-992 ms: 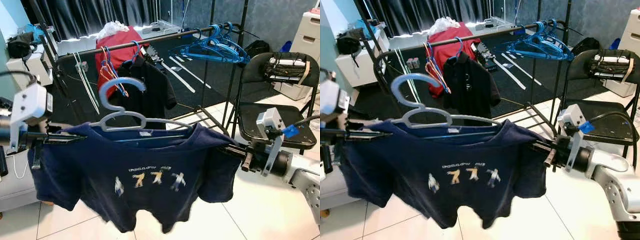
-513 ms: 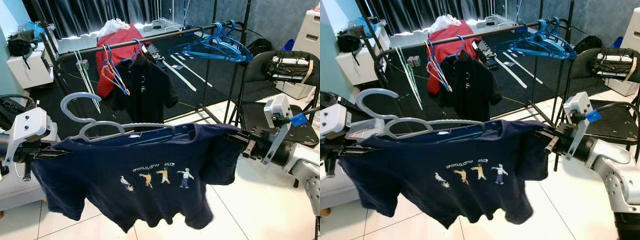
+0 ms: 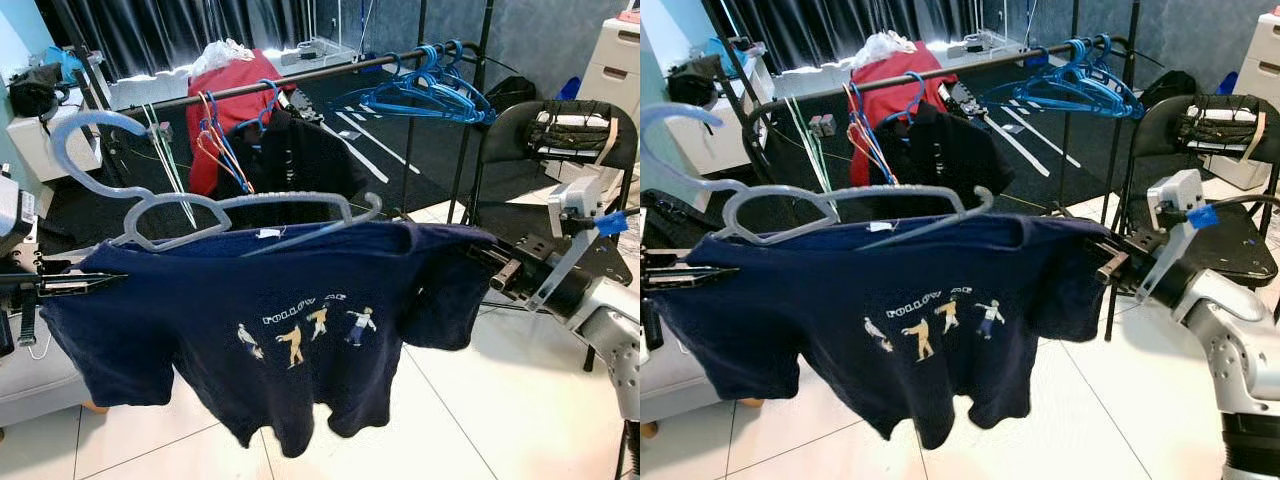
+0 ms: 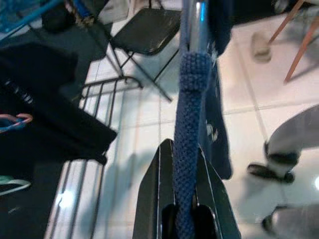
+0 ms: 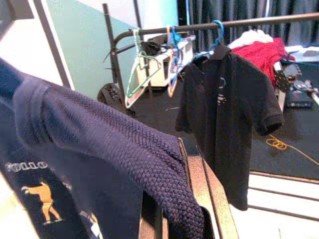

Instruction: Hang hanger

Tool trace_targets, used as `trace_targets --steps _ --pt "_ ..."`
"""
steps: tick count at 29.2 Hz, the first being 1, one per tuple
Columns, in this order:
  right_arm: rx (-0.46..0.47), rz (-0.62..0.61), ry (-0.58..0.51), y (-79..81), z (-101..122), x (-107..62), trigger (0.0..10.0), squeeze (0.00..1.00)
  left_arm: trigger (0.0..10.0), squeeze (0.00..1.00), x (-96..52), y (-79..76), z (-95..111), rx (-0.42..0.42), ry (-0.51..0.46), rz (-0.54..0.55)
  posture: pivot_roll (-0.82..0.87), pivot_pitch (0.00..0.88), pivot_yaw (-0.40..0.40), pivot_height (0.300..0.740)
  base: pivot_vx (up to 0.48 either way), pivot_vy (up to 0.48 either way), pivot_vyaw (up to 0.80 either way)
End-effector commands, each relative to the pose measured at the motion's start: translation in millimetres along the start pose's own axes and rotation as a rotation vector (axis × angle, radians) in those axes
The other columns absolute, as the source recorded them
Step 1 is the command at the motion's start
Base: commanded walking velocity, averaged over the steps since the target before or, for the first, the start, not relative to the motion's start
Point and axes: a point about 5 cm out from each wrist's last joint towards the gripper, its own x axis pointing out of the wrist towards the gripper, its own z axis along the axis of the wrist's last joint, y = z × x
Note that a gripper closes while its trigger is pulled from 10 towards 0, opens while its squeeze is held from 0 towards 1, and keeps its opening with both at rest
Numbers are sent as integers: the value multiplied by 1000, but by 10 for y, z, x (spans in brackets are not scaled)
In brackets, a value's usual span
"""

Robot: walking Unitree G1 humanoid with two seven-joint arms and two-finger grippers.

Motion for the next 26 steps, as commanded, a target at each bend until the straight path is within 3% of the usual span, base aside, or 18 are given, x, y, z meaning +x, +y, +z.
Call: trace_targets --steps 1,8,9,12,13,15,16,18,19,20,22,26 --pt "8 -45 -1 -11 -44 36 0 0 10000 0 46 -61 65 -35 -139 4 -94 0 94 740 0 0 0" --pt "18 -42 -2 19 -73 81 0 0 10000 0 122 -113 81 -48 -193 -22 -94 0 94 740 0 0 0" --pt "27 -13 21 100 -139 154 0 0 10000 0 266 -166 82 -64 -252 -34 -93 0 91 740 0 0 0" --pt "27 -13 21 100 -139 154 0 0 10000 0 266 -166 82 -64 -252 -34 -93 0 91 740 0 0 0" --pt "17 33 72 224 -252 231 10000 0 10000 0 451 -212 58 -78 -286 -28 -95 0 92 740 0 0 0" --pt "17 33 72 224 -252 231 10000 0 10000 0 451 -212 58 -78 -286 -28 -95 0 92 740 0 0 0" --pt "21 105 120 380 -364 271 10000 1000 10000 0 704 -243 -57 -59 -215 10 -97 0 91 740 0 0 0" --pt "21 105 120 380 -364 271 10000 1000 10000 0 704 -243 -57 -59 -215 10 -97 0 91 740 0 0 0" --pt "20 182 163 495 -437 245 10000 1000 10000 0 872 -266 -141 -14 -127 30 -101 0 94 740 0 0 0" --pt "16 258 211 543 -468 134 10000 1000 10000 0 930 -249 -207 56 -4 35 -102 0 94 740 0 0 0" --pt "-8 322 268 489 -421 -75 10000 1000 10000 0 877 -188 -273 180 194 17 -95 0 99 740 0 0 0" --pt "-18 365 271 450 -241 -241 10000 1000 10000 0 755 -123 -318 287 409 4 -100 0 105 740 0 0 0"
